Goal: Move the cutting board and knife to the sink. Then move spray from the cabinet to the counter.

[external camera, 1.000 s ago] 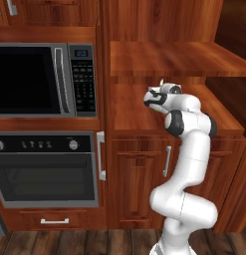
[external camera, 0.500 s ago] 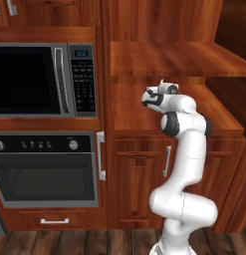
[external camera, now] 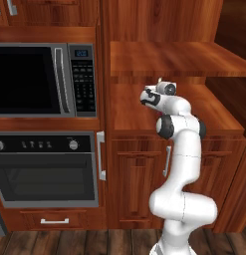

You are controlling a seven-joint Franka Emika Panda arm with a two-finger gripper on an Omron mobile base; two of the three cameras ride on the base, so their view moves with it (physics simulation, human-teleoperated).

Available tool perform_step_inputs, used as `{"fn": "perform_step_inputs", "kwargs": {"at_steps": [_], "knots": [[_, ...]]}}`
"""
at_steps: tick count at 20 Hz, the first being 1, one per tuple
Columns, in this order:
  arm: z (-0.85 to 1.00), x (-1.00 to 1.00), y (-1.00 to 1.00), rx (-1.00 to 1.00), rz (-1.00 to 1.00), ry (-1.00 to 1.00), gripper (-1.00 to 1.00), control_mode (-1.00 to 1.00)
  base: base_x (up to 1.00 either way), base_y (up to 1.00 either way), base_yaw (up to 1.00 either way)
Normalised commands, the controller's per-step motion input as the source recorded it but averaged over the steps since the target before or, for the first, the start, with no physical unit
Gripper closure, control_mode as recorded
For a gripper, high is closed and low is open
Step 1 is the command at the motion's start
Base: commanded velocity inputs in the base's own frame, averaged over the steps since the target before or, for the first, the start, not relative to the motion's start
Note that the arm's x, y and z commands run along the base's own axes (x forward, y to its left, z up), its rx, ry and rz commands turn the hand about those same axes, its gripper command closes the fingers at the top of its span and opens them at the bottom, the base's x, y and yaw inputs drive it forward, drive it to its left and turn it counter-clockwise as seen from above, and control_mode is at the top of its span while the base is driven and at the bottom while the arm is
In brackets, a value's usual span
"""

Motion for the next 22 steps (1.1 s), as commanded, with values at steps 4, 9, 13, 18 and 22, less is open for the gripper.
{"fn": "perform_step_inputs", "kwargs": {"at_steps": [4,9,13,18,22], "knots": [[-0.06,0.14,0.00,-0.02,0.00,0.00,1.00,-1.00,0.00,0.00,0.00],[0.00,0.01,0.00,0.00,0.00,0.00,1.00,-1.00,0.00,0.00,0.00],[0.00,0.00,0.00,0.00,0.00,0.00,1.00,-1.00,0.00,0.00,0.00],[0.00,0.00,0.00,0.00,0.00,0.00,1.00,-1.00,0.00,0.00,0.00],[0.00,0.00,0.00,0.00,0.00,-0.01,1.00,-1.00,0.00,0.00,0.00]]}}
